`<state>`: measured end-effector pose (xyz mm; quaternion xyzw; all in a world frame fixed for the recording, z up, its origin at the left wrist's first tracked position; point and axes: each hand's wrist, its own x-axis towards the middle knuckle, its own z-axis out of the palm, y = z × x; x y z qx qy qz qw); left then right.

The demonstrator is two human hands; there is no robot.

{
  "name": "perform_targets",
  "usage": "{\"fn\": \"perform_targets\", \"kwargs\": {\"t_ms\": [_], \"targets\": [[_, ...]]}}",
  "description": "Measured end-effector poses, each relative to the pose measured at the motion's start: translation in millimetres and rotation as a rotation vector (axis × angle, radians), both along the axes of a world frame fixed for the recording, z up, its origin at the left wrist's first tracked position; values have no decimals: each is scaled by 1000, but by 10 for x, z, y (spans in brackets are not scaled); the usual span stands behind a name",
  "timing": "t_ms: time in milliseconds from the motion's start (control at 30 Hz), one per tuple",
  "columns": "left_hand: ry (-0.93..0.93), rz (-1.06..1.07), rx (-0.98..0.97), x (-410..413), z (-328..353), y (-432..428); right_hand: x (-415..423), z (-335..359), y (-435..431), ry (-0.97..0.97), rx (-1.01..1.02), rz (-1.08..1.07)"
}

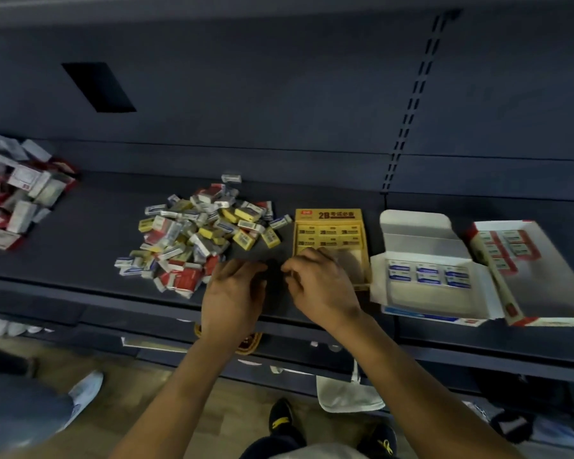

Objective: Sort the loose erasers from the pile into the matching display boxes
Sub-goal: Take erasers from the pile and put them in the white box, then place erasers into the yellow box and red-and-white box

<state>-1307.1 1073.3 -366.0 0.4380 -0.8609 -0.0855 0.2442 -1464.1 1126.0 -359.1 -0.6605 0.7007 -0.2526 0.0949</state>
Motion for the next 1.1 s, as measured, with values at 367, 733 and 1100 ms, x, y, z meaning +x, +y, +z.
{"fn": "perform_targets", "kwargs": {"t_ms": [367,733,1100], "targets": [[-63,82,-77,906,-57,-371,842,-109,-468,-142,88,26],[15,106,11,1036,-111,-481,1186,-291,-723,-88,87,-101],[176,2,29,944,-41,-519,926,-216,-700,-347,11,-249]]}}
